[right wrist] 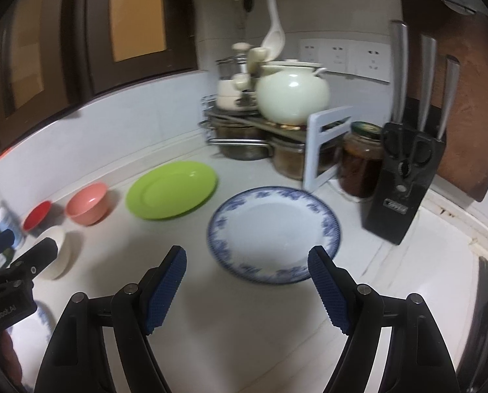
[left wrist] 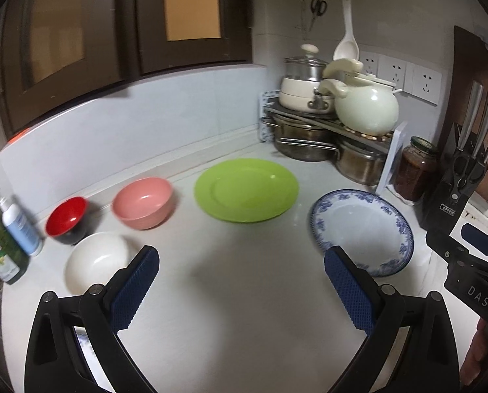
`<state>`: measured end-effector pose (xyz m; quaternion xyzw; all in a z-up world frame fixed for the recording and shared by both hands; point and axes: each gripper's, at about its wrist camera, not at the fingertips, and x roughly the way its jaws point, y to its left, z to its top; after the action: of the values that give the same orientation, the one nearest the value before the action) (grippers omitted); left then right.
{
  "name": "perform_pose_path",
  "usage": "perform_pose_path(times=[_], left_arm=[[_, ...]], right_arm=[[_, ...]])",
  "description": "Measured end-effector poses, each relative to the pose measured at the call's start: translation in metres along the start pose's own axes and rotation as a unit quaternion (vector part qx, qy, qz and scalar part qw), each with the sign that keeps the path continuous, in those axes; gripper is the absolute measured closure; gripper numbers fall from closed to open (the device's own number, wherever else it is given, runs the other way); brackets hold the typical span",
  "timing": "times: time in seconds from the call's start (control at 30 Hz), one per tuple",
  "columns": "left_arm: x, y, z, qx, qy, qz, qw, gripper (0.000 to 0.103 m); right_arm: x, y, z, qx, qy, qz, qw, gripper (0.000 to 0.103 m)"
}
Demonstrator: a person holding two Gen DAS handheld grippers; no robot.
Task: Organize plates and bowls
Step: 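Move both grippers to the second blue-rimmed plate by the knife block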
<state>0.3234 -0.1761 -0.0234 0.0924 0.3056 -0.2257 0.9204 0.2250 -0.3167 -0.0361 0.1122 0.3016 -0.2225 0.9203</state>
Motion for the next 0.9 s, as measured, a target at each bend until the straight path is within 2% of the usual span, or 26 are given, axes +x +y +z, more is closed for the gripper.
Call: perform_pose_path(times=[0.27, 0.63, 0.9], left_arm=[[0.046, -0.038, 0.014, 0.013, 0.009, -0.014, 0.9998, 0.001], [0.116, -0.079, 0.021, 0.042, 0.046, -0.017, 0.9979, 0.006], [0.169, -0.1, 0.017, 0.049, 0.088, -0.037, 0.9942, 0.013]], right_arm=[[0.032, -0.047, 0.016, 0.023, 0.005, -0.025, 0.999, 0.026], [0.092, -0.091, 0.025, 0.042, 0.016, -0.054, 0.998, 0.026], [0.14, -0.113, 0.023, 0.052, 0.043, -0.062, 0.996, 0.026]])
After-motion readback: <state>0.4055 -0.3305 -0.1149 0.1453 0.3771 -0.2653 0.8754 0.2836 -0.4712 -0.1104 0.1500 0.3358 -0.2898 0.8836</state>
